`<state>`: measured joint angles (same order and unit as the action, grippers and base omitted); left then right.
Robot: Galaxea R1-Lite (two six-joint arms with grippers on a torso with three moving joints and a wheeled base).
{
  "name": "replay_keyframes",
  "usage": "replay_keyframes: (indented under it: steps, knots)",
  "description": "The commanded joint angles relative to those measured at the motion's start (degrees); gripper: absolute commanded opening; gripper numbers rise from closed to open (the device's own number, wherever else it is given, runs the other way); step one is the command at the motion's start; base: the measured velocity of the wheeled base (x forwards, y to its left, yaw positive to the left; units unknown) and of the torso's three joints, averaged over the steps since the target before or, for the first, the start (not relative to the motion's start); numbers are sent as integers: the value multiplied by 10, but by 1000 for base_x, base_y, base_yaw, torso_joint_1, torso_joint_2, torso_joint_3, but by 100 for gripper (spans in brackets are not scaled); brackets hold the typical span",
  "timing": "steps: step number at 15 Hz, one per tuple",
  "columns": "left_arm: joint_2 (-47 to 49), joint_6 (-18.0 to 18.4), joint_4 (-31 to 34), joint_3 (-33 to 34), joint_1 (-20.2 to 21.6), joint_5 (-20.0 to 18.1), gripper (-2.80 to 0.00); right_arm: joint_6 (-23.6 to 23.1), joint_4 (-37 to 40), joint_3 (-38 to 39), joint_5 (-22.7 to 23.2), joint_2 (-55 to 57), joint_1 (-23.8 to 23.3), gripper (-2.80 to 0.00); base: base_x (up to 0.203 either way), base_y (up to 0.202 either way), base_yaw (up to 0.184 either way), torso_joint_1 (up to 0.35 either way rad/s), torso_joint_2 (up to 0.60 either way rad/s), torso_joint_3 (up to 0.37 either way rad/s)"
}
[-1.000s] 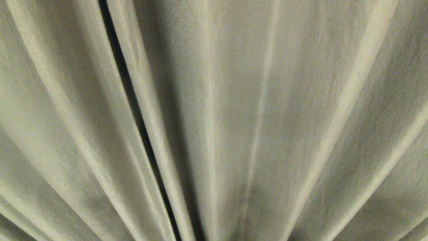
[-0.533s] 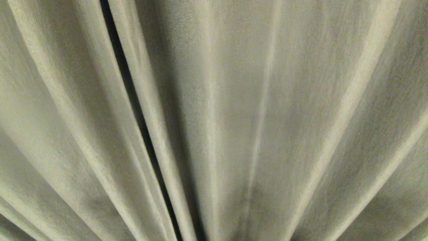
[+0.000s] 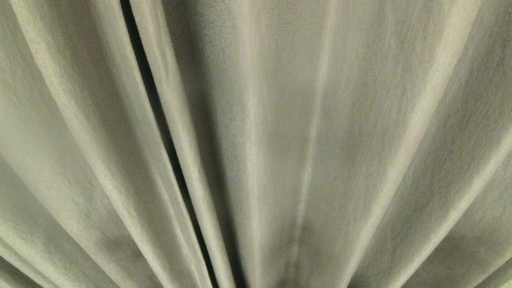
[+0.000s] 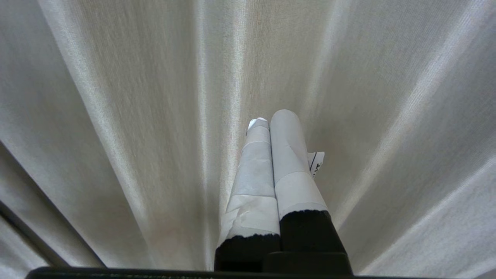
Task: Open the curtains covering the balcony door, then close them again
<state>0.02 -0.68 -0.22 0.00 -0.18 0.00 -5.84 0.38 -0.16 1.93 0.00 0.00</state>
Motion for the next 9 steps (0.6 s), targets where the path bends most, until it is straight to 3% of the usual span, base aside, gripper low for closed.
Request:
replay_keyframes:
  steps: [1, 9]
  knots:
    - [0, 0, 0, 0, 0, 0, -280, -1, 0, 0, 1, 0, 0, -280, 0, 0, 0, 0, 0, 0]
    - [0, 0, 0, 0, 0, 0, -280, 8, 0, 0, -1, 0, 0, -280, 0, 0, 0, 0, 0, 0]
